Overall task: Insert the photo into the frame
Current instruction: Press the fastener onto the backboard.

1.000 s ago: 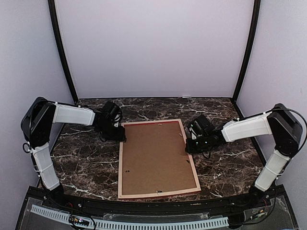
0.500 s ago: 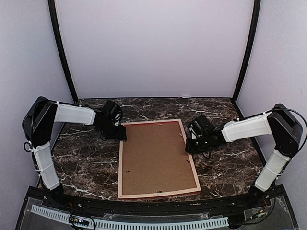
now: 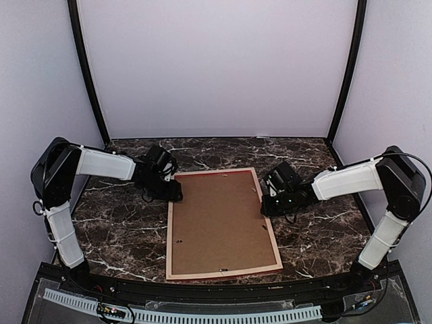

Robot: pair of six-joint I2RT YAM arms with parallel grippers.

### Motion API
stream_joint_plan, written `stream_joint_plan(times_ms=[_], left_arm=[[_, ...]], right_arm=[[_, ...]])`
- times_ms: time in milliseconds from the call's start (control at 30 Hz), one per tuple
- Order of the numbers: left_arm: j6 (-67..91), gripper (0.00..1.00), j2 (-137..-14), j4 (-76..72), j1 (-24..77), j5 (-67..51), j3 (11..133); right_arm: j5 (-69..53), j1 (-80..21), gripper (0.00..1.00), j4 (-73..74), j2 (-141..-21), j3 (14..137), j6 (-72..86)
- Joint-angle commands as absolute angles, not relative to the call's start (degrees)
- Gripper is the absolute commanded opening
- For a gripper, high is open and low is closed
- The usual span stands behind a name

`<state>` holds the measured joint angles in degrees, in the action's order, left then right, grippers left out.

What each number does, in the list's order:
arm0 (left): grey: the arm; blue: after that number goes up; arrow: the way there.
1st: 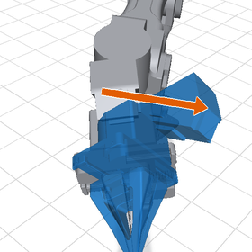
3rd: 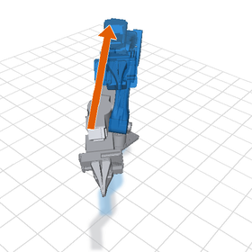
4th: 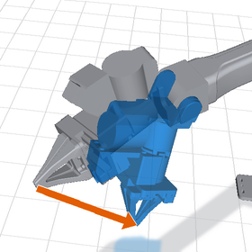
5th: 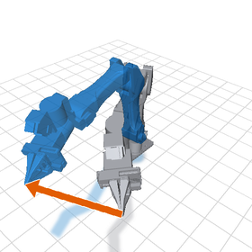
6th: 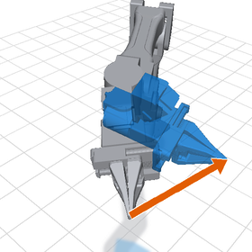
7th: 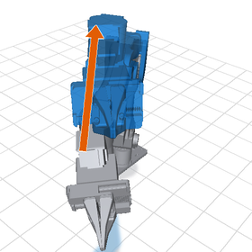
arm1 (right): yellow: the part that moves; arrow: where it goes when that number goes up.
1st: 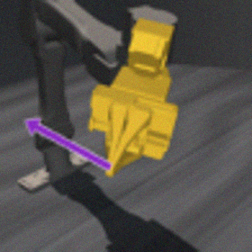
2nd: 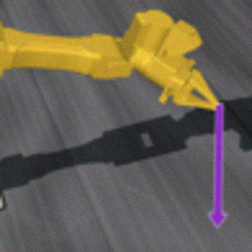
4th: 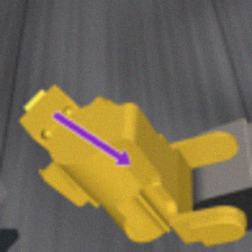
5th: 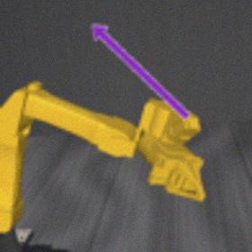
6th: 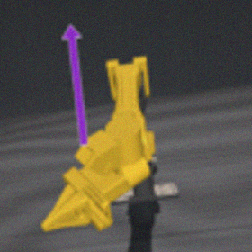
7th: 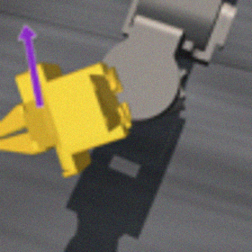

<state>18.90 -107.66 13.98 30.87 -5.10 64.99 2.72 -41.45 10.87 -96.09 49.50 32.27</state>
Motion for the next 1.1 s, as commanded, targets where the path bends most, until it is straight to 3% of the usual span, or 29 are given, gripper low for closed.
stream_joint_plan(times_ms=[0,233,600,1067], left_arm=[[19.13,0.56,-107.00,18.65,31.63,-6.14,61.51],[19.14,0.50,-106.48,19.01,31.64,-4.72,61.01],[19.23,0.69,-103.91,19.11,31.56,-5.32,63.02],[22.78,0.74,-104.90,15.78,29.29,-3.86,65.59]], right_arm=[[0.22,-41.28,0.16,10.72,-97.42,47.72,31.25],[0.18,-41.26,0.16,10.52,-97.99,48.01,31.14],[0.18,-41.29,0.16,10.67,-98.73,48.55,30.93],[0.13,-41.30,0.16,9.72,-99.45,47.76,30.91]])
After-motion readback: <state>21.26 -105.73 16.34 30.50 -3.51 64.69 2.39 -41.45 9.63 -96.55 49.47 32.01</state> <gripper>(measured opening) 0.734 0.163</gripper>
